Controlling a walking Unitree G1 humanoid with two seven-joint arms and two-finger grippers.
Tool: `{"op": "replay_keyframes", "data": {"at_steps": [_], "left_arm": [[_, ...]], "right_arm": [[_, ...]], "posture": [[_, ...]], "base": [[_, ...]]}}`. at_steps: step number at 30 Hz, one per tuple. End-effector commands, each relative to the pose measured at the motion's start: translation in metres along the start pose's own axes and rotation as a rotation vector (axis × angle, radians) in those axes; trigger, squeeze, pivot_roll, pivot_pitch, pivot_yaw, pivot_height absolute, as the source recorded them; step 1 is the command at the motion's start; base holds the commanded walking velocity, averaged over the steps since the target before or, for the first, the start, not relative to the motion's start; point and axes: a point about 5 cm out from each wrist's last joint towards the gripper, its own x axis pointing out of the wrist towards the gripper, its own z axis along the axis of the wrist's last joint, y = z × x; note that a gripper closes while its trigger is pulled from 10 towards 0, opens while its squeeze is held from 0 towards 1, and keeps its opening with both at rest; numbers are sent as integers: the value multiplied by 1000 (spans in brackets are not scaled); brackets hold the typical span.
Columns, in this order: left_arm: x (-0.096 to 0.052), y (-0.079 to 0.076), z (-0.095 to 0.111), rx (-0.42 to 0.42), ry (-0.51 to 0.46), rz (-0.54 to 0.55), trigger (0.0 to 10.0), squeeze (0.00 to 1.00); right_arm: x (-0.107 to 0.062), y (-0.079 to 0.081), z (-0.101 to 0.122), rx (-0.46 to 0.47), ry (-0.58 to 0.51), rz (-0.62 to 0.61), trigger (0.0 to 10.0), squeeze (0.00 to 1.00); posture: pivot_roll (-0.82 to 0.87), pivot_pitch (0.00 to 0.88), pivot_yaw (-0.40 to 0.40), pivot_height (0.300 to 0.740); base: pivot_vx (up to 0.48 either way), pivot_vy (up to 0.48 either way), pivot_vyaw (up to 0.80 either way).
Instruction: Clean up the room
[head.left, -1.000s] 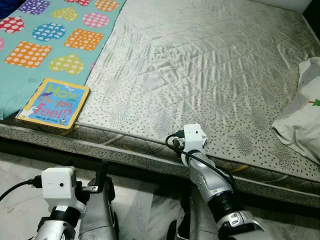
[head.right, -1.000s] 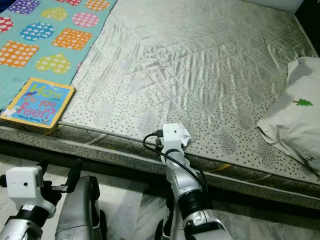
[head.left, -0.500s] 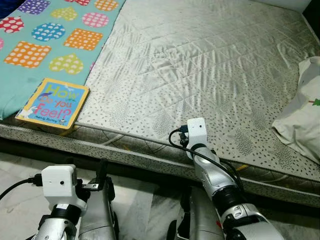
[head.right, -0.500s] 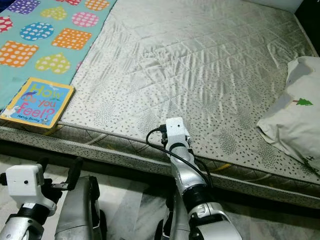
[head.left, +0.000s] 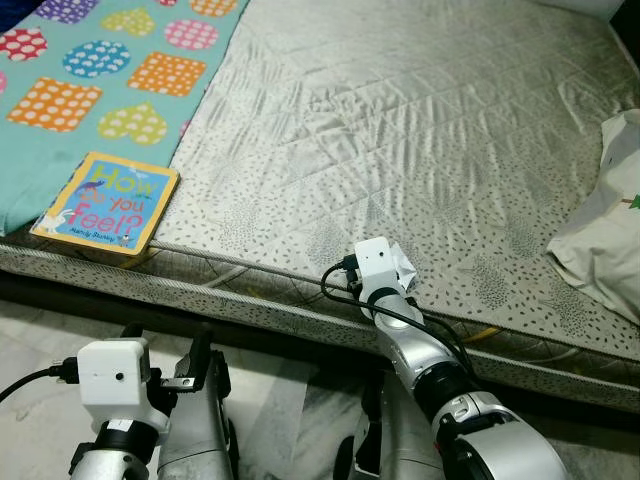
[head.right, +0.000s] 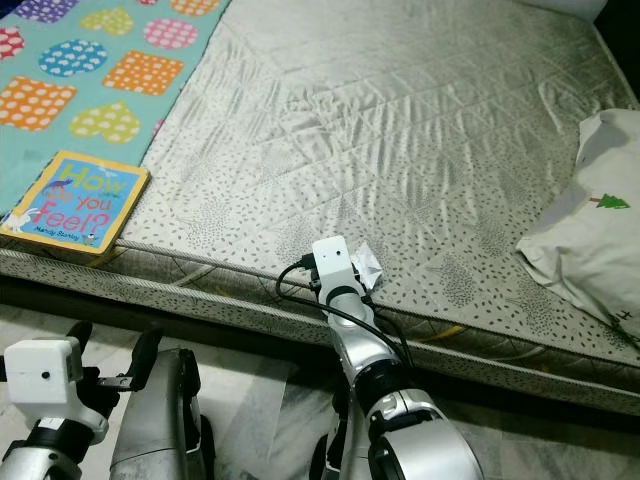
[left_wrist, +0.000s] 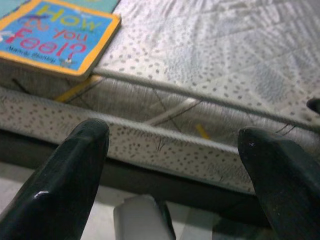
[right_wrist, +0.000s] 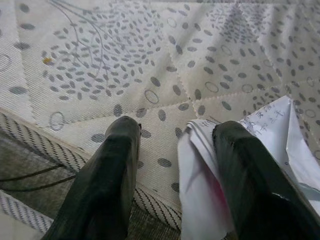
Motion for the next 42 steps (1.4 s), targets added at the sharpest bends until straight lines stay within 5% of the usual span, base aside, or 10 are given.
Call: {"op": "replay_keyframes", "data": {"at_steps": [1, 14, 15, 16, 17, 18, 19, 20, 32, 42], "left_arm": [[-5, -2, 2, -5, 9, -2, 10000, 0], [-15, -5, 4, -8, 32, -6, 10000, 0], [-15, -4, 5, -5, 34, -5, 10000, 0], [-15, -4, 5, -5, 34, -5, 10000, 0], [-15, -3, 6, -1, 35, -2, 10000, 0], [-15, -2, 6, 0, 35, 0, 10000, 0], [-15, -2, 6, 1, 35, 1, 10000, 0], [-15, -2, 6, 1, 35, 2, 10000, 0], [-8, -2, 7, -1, 23, 0, 10000, 0], [9, -3, 9, -4, -11, -20, 10000, 0]], "right_arm": [[1, -3, -1, -22, 2, -18, 10000, 0], [6, -37, 1, -127, 9, -135, 10000, 0], [6, -47, -2, -189, 29, -155, 8510, 0], [6, -47, -2, -189, 29, -155, 8510, 0], [5, -55, -5, -223, 42, -171, 9569, 0], [5, -59, -6, -235, 45, -178, 8471, 0], [4, -62, -7, -243, 47, -183, 8471, 0], [4, -66, -8, -246, 49, -187, 0, 0], [3, -78, -11, -227, 57, -199, 0, 0], [4, -82, -5, -97, 46, -187, 0, 0]], "posture": [[264, 316, -147, 566], [274, 357, -134, 566], [274, 357, -134, 566], [274, 357, -134, 566], [280, 361, -134, 566], [280, 362, -135, 566], [281, 361, -134, 566], [280, 359, -134, 566], [268, 341, -135, 566], [236, 287, -130, 566]], "base": [[0, 0, 0], [0, 0, 0], [0, 0, 0], [0, 0, 0], [0, 0, 0], [0, 0, 0], [0, 0, 0], [0, 0, 0], [0, 0, 0], [0, 0, 0]]}}
